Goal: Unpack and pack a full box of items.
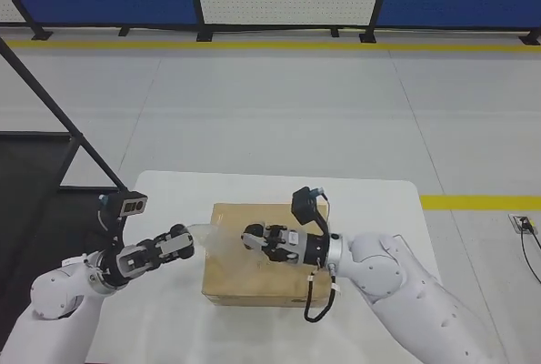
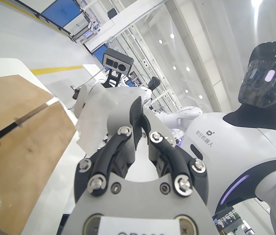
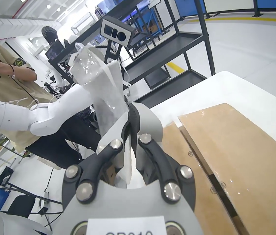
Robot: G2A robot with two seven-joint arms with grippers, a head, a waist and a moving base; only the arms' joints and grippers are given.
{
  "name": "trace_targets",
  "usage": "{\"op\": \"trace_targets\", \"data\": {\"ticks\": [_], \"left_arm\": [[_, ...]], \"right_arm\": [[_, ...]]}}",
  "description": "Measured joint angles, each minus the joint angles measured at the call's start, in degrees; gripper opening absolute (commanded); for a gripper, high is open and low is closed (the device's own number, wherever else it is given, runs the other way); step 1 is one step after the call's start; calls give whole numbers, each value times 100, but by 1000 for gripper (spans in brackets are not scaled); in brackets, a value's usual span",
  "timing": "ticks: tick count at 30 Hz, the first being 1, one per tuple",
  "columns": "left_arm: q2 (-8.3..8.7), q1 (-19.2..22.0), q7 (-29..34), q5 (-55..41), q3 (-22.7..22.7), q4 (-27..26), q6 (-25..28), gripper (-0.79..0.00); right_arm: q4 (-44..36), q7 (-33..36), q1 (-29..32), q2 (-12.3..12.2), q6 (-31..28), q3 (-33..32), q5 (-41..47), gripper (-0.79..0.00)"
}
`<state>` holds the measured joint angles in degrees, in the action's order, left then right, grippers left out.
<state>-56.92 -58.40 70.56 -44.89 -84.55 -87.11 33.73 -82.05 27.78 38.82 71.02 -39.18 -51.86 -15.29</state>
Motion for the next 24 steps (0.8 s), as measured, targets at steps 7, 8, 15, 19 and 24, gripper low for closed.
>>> {"op": "trace_targets", "data": {"ticks": [7,8,15,19,24], "left_arm": [[29,-52,-31,-58,-166,132,31,-702],[33,-57,-36,-63,-186,144,35,-699],[50,-93,-67,-63,-268,272,67,-548],[68,-116,-209,280,-344,414,211,-6],[86,-186,-801,1919,-329,141,803,0]], "right_arm": [[-3,-385,209,-28,-317,-268,6,-785],[-12,-428,240,-31,-352,-301,11,-785],[-29,-619,359,-34,-598,-442,164,-785],[59,-527,348,-31,-633,-460,303,-785],[255,-288,150,11,-294,-361,357,-785]]}}
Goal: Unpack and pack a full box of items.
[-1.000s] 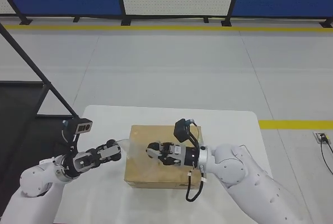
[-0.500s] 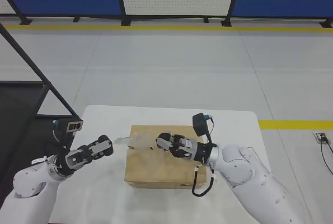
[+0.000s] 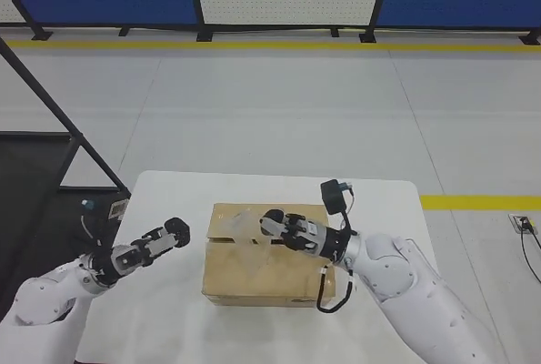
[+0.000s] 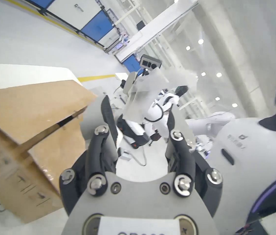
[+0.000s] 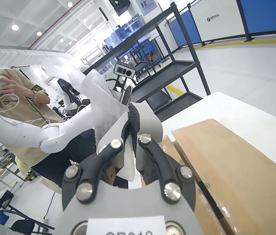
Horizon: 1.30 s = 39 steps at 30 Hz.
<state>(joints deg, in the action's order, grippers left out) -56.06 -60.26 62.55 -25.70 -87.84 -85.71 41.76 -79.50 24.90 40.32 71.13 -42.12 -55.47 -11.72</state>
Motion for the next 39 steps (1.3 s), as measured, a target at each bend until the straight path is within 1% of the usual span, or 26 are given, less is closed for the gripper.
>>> {"op": "trace_targets", "data": {"ticks": [2,5,6,7,8,10,12,16,18,19,23,27,35,37,38,39], "left_arm": [[-12,-79,-264,600,75,-221,183,0],[-36,-150,-651,1127,177,-482,219,0],[-44,-166,-766,1205,209,-548,207,-49],[-51,-177,-880,1251,234,-602,189,-117],[-58,-185,-1024,1302,253,-655,165,-151],[-67,-191,-1241,1435,280,-718,138,-320],[-75,-198,-1392,1561,317,-756,120,-397],[-90,-191,-1614,1806,427,-795,57,-486],[-99,-169,-1735,1924,480,-793,14,-508],[-105,-152,-1825,2015,503,-786,-21,-539],[-127,-119,-2099,2293,604,-789,-131,-610],[-140,-99,-2247,2426,697,-791,-177,-619],[-139,-81,-2281,2453,783,-806,-159,-650],[-139,-79,-2303,2463,799,-810,-170,-686],[-140,-75,-2318,2476,811,-811,-177,-763],[-140,-72,-2330,2489,819,-811,-185,-785]], "right_arm": [[88,105,-99,27,93,72,70,-785],[206,219,-226,70,170,173,163,-785],[230,242,-255,82,192,202,177,-785],[249,258,-279,93,212,228,185,-785],[271,273,-306,107,232,256,189,-785],[300,289,-339,125,254,285,189,-785],[317,295,-352,136,254,295,188,-785],[335,311,-353,150,236,290,194,-785],[335,320,-344,154,220,282,190,-785],[332,329,-337,157,214,280,189,-785],[325,359,-322,165,204,268,188,-785],[334,401,-314,171,177,255,196,-785],[340,457,-290,182,123,222,197,-785],[337,479,-288,185,114,221,205,-785],[334,485,-287,188,108,218,206,-785],[330,486,-286,189,100,214,206,-785]]}}
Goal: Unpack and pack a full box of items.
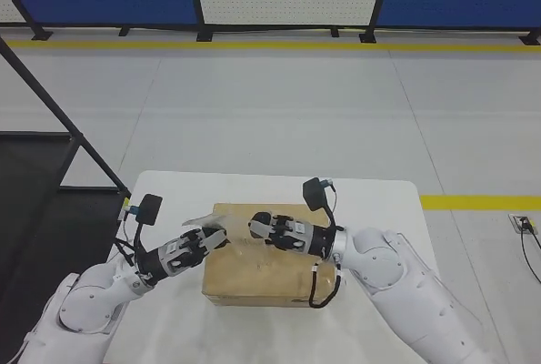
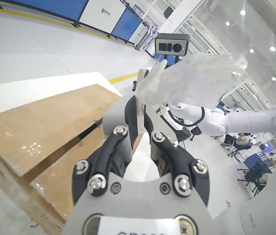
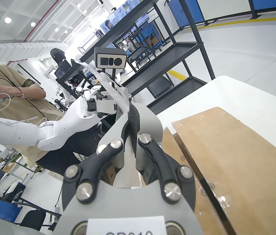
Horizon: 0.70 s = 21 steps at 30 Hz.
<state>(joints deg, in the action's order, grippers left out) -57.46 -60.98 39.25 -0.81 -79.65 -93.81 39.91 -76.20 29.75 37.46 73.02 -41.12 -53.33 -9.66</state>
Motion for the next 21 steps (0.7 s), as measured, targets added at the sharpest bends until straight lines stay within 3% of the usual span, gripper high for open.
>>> {"op": "trace_targets", "data": {"ticks": [21], "left_arm": [[-36,-66,-728,51,-21,110,-513,-785]], "right_arm": [[-252,-927,489,-35,-568,-512,-150,-785]]}}
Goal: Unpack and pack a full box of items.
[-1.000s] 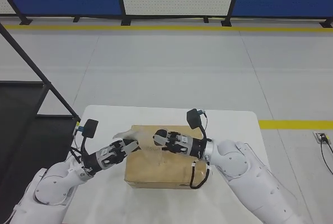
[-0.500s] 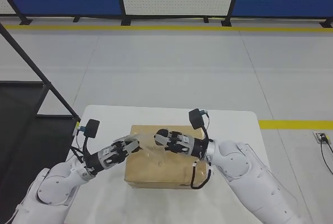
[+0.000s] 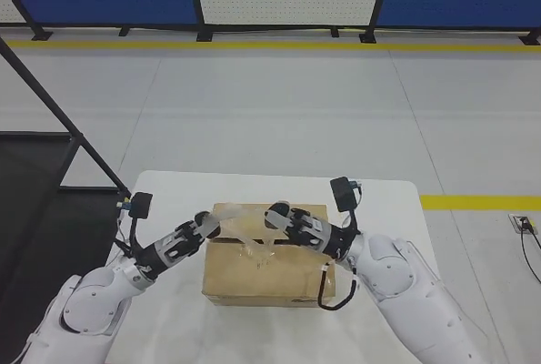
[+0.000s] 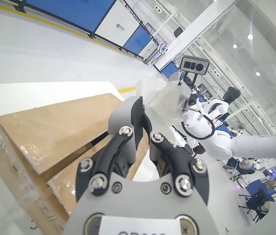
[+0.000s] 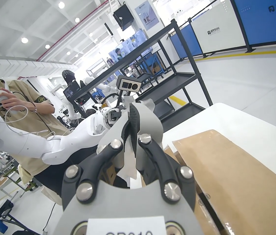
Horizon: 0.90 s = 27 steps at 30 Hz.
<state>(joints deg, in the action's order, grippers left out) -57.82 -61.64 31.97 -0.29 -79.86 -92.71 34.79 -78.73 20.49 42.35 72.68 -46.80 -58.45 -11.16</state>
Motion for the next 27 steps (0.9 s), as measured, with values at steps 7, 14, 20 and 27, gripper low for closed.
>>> {"op": "trace_targets", "data": {"ticks": [7,14,20,27], "left_arm": [[-19,-86,-260,-365,-83,82,-97,-785],[-36,-147,-367,-630,-135,108,-60,-554],[-29,-194,-51,-638,-97,107,99,0],[-20,-247,32,-656,-163,193,145,0]], "right_arm": [[-28,-470,155,9,-394,-172,-69,-785],[-39,-999,318,35,-772,-324,-253,-785],[-10,-1258,366,70,-864,-359,-468,-785],[35,-1529,386,100,-973,-453,-670,-785]]}}
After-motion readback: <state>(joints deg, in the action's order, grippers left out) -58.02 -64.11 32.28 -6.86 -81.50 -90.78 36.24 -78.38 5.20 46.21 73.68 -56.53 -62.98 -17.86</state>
